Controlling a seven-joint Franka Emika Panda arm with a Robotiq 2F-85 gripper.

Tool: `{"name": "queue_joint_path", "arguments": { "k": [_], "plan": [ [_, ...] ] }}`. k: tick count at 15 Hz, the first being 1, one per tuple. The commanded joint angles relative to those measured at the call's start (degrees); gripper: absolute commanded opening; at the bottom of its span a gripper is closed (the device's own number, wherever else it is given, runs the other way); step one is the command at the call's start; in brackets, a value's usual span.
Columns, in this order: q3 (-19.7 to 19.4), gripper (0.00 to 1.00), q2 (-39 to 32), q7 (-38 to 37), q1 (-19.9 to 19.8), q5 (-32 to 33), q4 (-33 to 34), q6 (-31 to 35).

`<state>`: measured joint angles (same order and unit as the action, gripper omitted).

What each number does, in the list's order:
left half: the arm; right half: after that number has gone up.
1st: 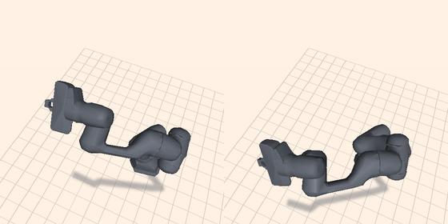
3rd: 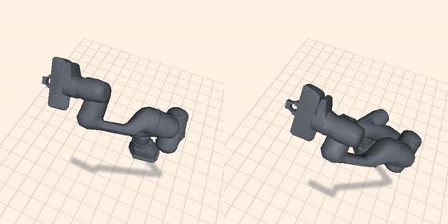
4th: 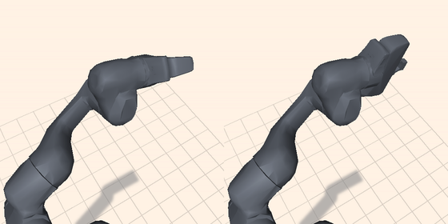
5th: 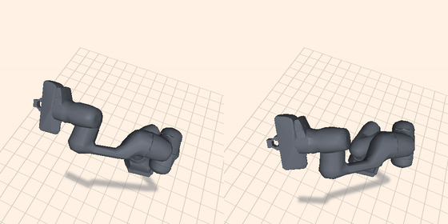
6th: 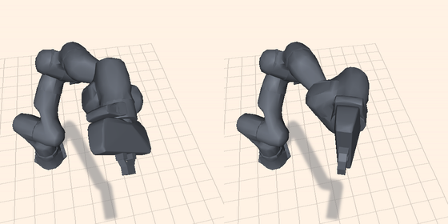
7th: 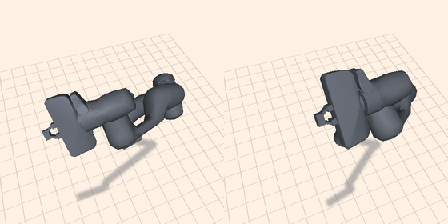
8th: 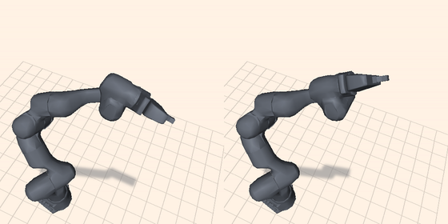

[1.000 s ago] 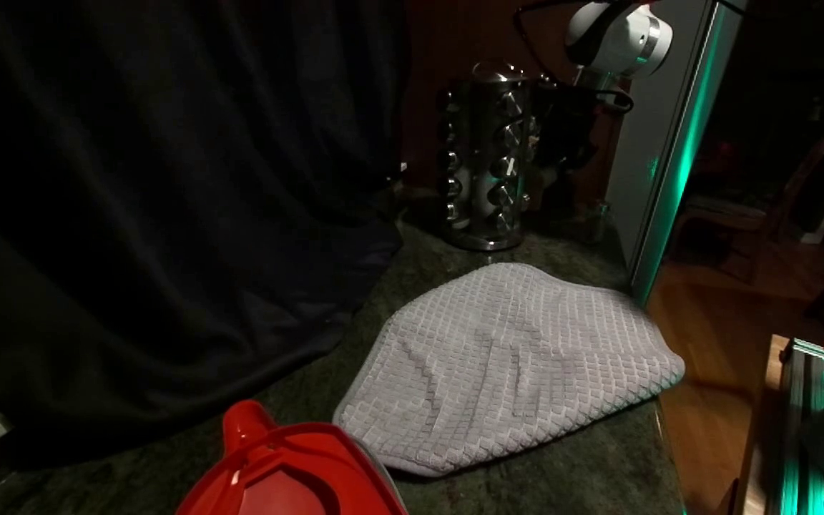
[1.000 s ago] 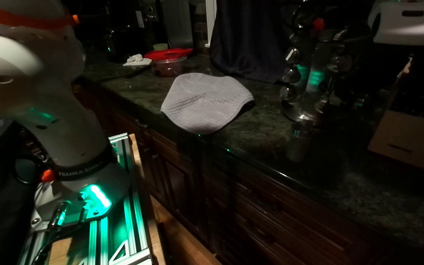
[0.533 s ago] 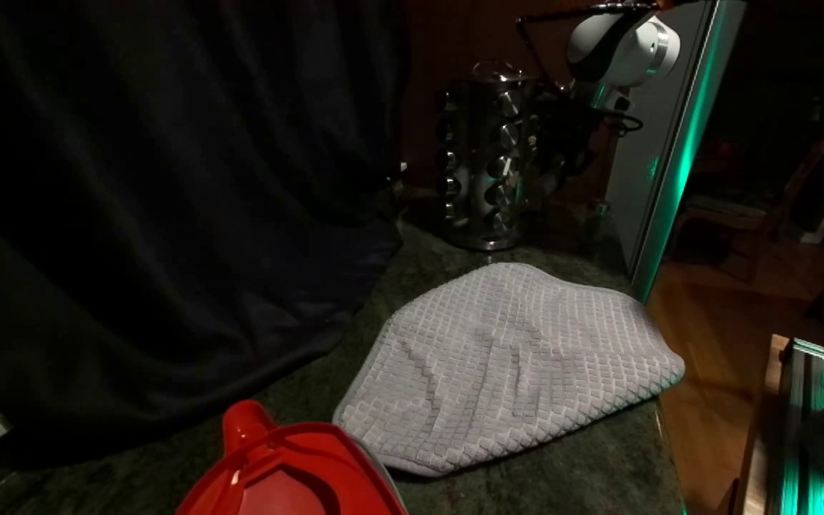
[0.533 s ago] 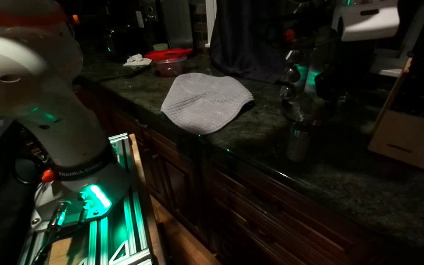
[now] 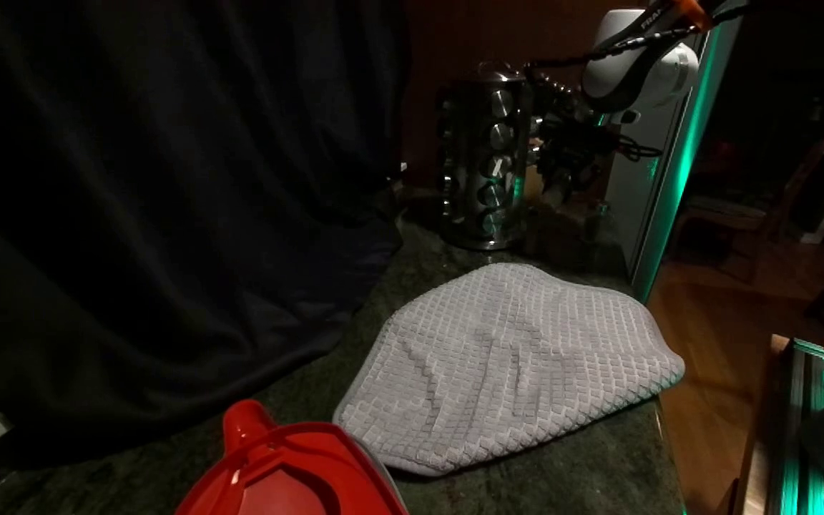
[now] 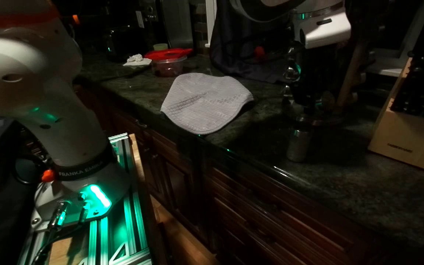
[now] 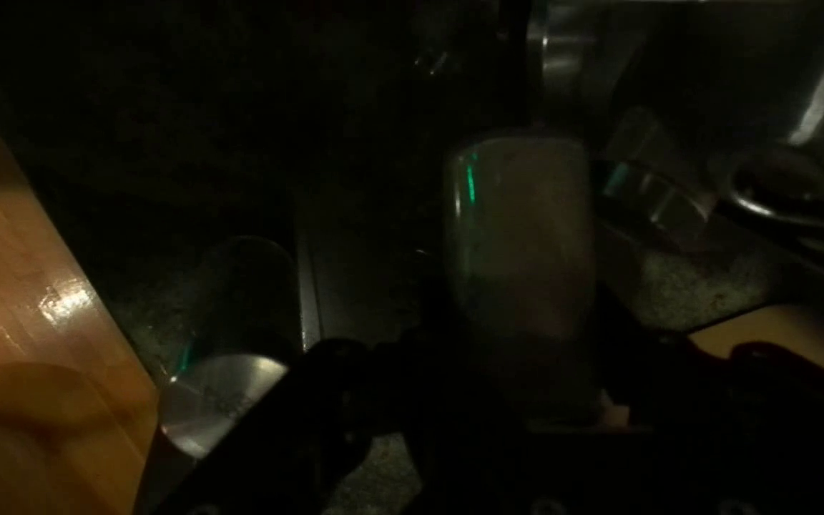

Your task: Remove one container from the seasoning rack and put it on the counter

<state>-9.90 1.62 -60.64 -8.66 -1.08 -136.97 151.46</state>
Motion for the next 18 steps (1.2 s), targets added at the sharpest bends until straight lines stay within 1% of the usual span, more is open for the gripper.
{"name": "queue_joint_path", "arguments": {
  "k": [1, 4, 7, 8, 12, 14, 18],
  "plan": [
    [1.63, 0.23, 3.78, -5.30, -0.35, 7.22, -5.42, 4.17],
    [2.83, 0.23, 5.87, -9.68, -1.37, 14.38, -8.76, 7.97],
    [4.97, 0.23, 7.83, -16.29, -3.63, 24.38, -11.93, 12.03],
    [4.89, 0.23, 8.47, -19.07, -3.50, 28.16, -12.69, 12.63],
    [7.58, 0.23, 10.07, -28.63, -5.53, 40.58, -14.18, 12.61],
    [8.79, 0.23, 10.83, -32.76, -6.10, 45.45, -14.53, 12.22],
    [12.12, 0.23, 11.73, -43.68, -7.75, 56.75, -14.63, 11.66]
  ]
}}
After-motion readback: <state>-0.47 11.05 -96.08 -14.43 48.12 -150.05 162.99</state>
